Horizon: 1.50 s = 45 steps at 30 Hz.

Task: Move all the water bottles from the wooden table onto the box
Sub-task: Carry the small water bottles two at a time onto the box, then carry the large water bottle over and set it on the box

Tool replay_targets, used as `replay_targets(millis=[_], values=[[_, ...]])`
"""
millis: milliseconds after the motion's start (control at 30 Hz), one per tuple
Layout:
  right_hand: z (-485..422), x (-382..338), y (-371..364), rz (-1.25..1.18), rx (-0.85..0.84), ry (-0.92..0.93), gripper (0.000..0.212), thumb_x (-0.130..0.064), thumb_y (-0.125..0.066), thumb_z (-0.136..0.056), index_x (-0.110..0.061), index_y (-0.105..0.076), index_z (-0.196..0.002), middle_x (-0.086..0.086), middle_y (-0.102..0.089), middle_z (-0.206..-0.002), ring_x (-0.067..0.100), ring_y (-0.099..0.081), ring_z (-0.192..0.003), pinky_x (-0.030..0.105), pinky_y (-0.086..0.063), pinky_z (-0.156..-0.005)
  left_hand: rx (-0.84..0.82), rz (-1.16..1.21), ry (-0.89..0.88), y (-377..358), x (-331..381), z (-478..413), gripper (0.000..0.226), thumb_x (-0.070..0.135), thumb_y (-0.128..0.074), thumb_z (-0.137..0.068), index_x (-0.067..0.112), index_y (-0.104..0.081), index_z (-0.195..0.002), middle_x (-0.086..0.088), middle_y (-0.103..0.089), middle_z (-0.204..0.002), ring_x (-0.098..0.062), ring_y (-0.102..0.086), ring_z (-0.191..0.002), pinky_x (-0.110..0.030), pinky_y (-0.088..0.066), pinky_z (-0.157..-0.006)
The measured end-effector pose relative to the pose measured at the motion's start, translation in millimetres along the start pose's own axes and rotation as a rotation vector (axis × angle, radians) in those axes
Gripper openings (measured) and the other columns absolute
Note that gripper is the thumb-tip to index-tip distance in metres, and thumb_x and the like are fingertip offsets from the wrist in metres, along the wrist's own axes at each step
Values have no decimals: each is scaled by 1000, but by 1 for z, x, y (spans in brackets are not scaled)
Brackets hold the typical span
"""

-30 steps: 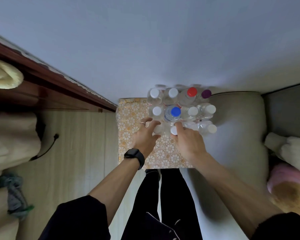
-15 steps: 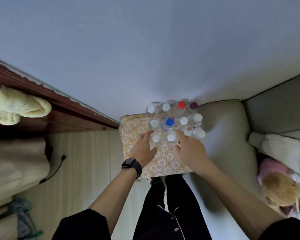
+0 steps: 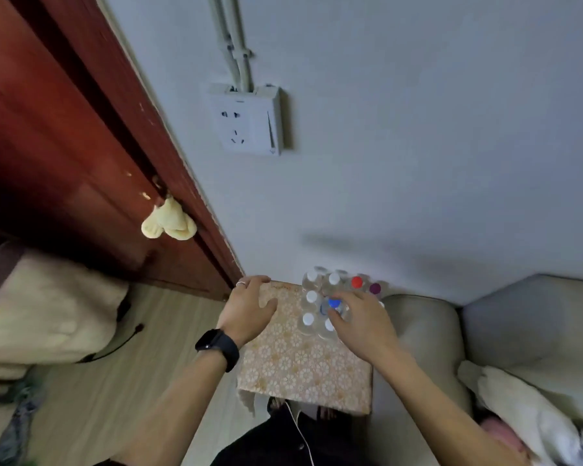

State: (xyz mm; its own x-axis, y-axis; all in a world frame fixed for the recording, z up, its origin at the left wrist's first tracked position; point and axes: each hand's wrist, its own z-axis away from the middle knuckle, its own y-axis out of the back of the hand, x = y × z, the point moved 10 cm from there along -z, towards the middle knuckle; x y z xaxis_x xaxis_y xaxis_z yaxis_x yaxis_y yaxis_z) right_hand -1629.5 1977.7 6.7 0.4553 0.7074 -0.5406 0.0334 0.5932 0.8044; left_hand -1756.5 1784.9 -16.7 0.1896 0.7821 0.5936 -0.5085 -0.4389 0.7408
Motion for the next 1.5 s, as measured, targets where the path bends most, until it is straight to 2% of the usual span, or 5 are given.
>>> replay_targets(millis=[300, 500, 733, 1033, 1500], values=[[-18, -123, 23, -42, -13, 419, 28, -39, -58, -97, -32, -66, -123, -14, -63, -128, 11, -50, -124, 19, -36, -90, 343, 81, 252, 83, -50, 89, 46, 37, -63, -94, 24, -52, -137, -4, -50, -141, -19, -45, -130, -21, -33, -97], [64, -285, -51, -50, -250, 863, 23, -31, -65, -93, -28, -70, -116, -10, -68, -120, 17, -60, -115, 28, -45, -97, 702, 123, 525, 158, -136, 283, 44, 28, -67, -90, 21, -56, -133, -6, -55, -133, -22, -51, -125, -21, -36, -98], [304, -457, -145, -23, -476, 1388, 24, -28, -70, -90, -25, -72, -114, -8, -69, -116, 18, -58, -110, 18, -33, -92, 1177, 212, 990, 148, -231, 623, 42, 31, -69, -90, 19, -60, -129, -7, -60, -126, -24, -54, -122, -30, -40, -102], [686, -543, -240, -93, -795, 1904, 34, -37, -68, -91, -27, -67, -124, -8, -62, -127, 14, -49, -124, 16, -29, -100, 1550, 198, 1393, 64, -235, 991, 41, 34, -65, -92, 26, -56, -131, -2, -57, -132, -20, -52, -126, -37, -45, -102], [1067, -577, -298, -305, -1122, 2198, 37, -39, -67, -91, -32, -64, -127, -12, -61, -133, 14, -47, -128, 20, -31, -102, 1686, -24, 1848, 15, -181, 1325, 42, 35, -64, -91, 27, -57, -131, -2, -58, -130, -21, -52, -124, -34, -42, -103]])
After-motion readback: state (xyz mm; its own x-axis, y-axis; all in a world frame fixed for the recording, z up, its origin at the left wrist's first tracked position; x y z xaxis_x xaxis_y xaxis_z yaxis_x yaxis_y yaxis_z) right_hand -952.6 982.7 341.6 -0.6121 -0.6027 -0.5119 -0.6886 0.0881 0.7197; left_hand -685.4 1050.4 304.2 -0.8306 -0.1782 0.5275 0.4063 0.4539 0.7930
